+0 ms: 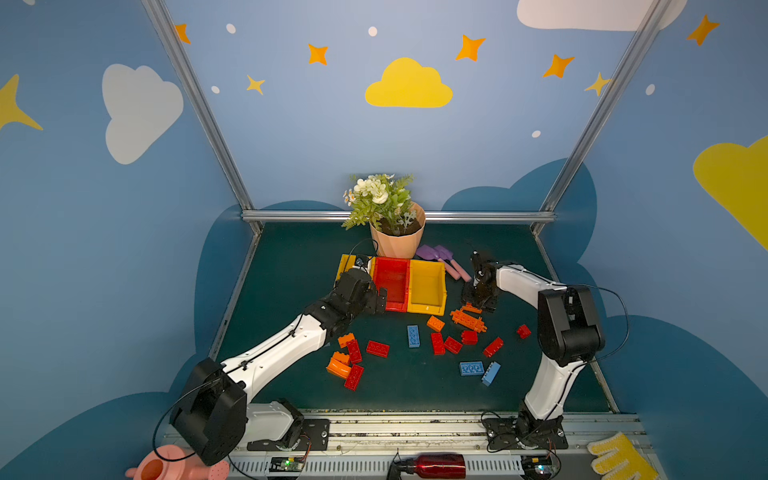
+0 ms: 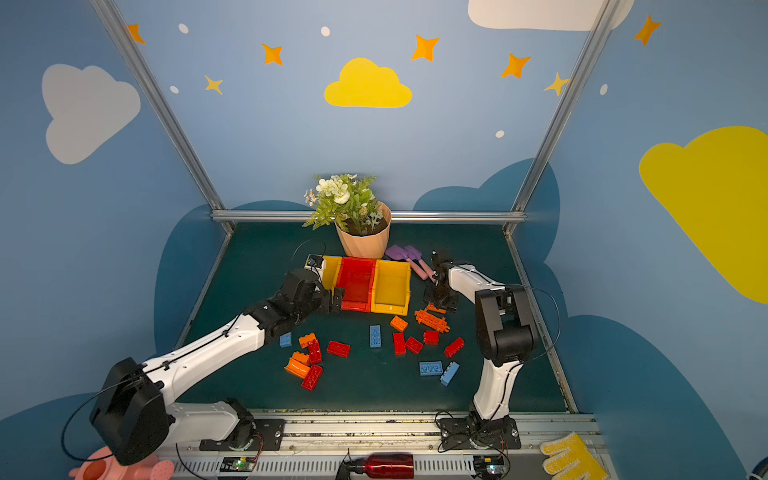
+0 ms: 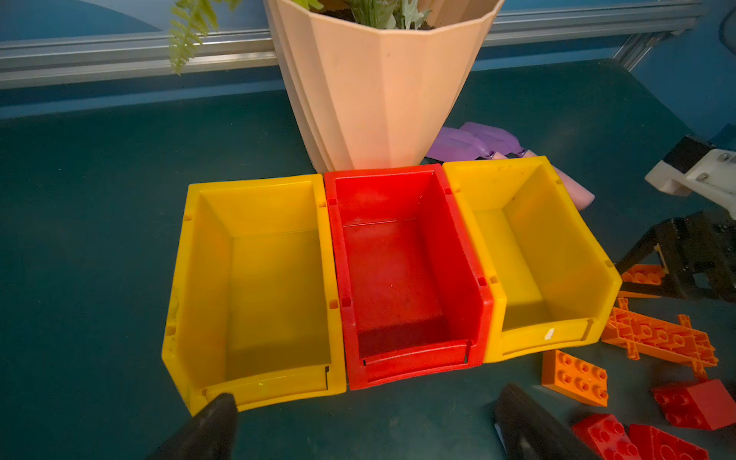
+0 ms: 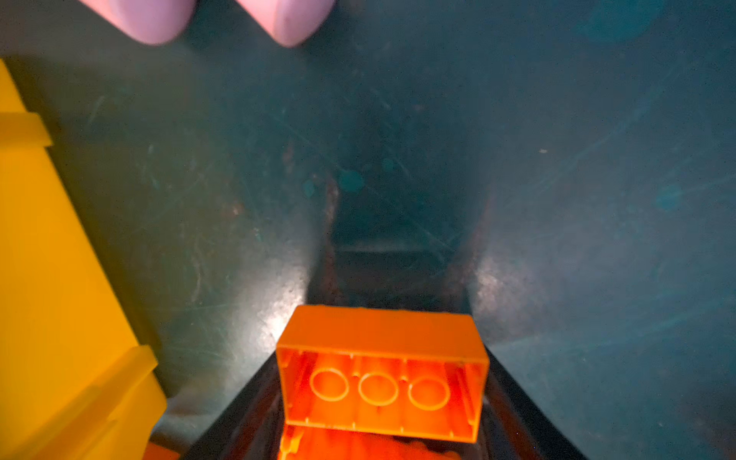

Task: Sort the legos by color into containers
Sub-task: 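Reach the right gripper to the orange 2x4 brick while the left arm nears the bins, then lift the orange brick with the right gripper over the yellow bin nearest the shovels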

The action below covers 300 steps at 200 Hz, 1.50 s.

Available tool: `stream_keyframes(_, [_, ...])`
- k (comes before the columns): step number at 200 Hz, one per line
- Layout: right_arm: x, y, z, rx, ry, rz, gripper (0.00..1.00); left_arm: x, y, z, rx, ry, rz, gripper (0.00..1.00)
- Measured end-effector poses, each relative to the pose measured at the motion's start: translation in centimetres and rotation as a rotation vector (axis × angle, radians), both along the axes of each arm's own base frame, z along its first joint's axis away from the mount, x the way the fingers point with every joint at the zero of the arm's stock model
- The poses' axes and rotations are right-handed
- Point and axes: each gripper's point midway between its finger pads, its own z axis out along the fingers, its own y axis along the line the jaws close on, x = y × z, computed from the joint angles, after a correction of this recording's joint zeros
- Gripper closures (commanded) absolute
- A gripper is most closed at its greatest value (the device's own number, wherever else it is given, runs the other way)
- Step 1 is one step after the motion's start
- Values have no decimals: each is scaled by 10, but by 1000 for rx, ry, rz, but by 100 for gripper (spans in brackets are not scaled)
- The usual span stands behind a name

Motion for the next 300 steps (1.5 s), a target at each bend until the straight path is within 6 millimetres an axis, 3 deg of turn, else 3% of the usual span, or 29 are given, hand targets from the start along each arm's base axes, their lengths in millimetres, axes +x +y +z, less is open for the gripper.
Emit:
stream_keyframes(211, [0, -3, 6, -36, 36, 36, 57, 13, -7, -6, -14, 20, -6, 0])
stream_keyframes(237, [6, -2, 24, -39, 14, 49, 58, 14, -6, -5, -15, 18, -4, 0])
stream_keyframes(260, [15, 6, 53, 0, -52, 66, 58, 15, -4, -5, -16, 19, 1, 0])
stream_keyframes(300, [27, 42, 114, 115, -201, 137, 58, 17, 0, -5, -23, 20, 16, 0])
